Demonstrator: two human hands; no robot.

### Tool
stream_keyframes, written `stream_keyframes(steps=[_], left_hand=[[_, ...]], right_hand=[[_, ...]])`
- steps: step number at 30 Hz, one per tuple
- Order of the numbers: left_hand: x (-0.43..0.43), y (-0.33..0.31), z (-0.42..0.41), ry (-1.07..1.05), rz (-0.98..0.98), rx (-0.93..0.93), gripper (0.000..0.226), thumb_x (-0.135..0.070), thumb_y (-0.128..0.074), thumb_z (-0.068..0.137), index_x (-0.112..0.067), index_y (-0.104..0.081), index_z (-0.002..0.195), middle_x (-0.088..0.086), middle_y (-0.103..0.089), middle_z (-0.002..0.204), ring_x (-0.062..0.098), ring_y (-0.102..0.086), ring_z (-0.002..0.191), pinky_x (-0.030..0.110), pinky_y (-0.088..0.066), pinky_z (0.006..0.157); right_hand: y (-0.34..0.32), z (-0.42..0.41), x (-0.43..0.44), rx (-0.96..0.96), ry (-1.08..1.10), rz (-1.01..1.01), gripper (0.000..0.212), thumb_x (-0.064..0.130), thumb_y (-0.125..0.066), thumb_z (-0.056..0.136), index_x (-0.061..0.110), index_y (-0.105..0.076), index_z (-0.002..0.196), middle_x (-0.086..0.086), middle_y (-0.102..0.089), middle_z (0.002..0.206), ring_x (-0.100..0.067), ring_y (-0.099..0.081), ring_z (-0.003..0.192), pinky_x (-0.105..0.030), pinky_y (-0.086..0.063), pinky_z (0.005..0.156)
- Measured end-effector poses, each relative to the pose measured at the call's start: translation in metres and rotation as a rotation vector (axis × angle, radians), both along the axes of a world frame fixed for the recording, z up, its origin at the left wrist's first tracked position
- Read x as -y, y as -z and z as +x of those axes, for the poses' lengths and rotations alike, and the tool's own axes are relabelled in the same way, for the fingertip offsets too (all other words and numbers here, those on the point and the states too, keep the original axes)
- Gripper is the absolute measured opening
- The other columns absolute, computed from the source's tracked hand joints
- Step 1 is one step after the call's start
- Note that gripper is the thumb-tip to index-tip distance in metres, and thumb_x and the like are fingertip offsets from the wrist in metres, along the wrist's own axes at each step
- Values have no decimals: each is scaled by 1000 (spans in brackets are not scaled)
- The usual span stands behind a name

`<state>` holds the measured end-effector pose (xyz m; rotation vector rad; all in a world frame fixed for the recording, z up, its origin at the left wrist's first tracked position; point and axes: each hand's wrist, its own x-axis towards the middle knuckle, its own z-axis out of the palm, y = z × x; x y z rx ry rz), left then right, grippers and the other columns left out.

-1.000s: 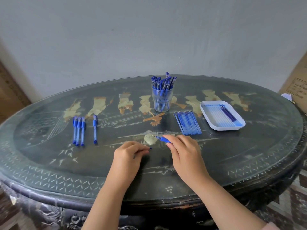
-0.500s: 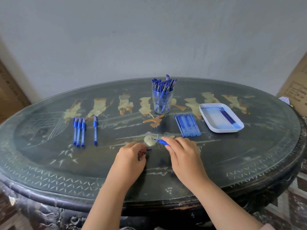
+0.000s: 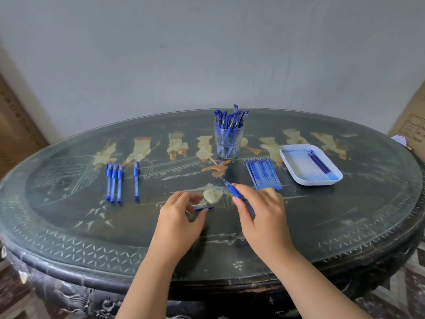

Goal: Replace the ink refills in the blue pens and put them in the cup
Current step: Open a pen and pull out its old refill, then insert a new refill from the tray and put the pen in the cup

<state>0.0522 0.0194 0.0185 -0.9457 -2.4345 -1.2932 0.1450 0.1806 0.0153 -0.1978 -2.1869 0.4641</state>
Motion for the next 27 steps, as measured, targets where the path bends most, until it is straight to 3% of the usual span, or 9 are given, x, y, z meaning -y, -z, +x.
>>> stream_keyframes(steps=[2,5,8,12,17,24,27], left_hand=[[0,-7,3,17,39,-4,28,-28,-84,72,-23,-69,95,-15,-64,91,3,-58,81,5,-40,74],[-4,-20,12,187,93,331,39,-43,-85,60,-26,-70,92,-14,-71,86,7,-64,78,13,-48,75],[-8,-22,17,246,114,494,35,-30,-89,61,-18,-70,87,-6,-74,83,14,-70,76,23,-56,76],[-9,-20,16,242,84,506,17,-15,-85,73,-14,-72,83,1,-75,78,19,-72,74,36,-59,78],[-6,-23,17,234,74,505,14,-11,-84,73,-14,-72,80,0,-74,74,14,-71,68,21,-55,69],[-2,-27,15,248,39,453,18,-7,-84,73,-19,-72,77,-5,-74,73,11,-71,65,16,-54,67],[-1,-26,13,233,11,408,21,-8,-85,71,-23,-70,74,-9,-73,72,7,-69,65,14,-53,67]], right_hand=[[-10,2,9,-27,-40,-192,21,30,-60,93,23,-69,112,22,-57,81,-7,-49,75,-16,-40,71],[-21,4,20,-15,-100,-487,16,22,-71,88,26,-71,104,19,-64,82,-8,-58,75,-12,-44,65],[-29,6,26,27,-166,-642,16,22,-72,86,34,-68,96,11,-67,81,-5,-62,79,-12,-47,66],[-35,6,30,80,-190,-727,24,23,-74,85,45,-64,88,9,-69,82,-3,-65,80,-15,-51,69],[-52,3,24,73,-247,-894,16,34,-68,88,35,-70,104,10,-71,87,-8,-68,79,-21,-51,69],[-73,5,20,-6,-264,-1034,8,24,-69,89,21,-75,93,12,-73,81,5,-60,66,-14,-47,64],[-88,5,16,-61,-273,-1016,8,25,-62,95,20,-68,95,2,-74,84,-7,-57,56,-24,-47,52]])
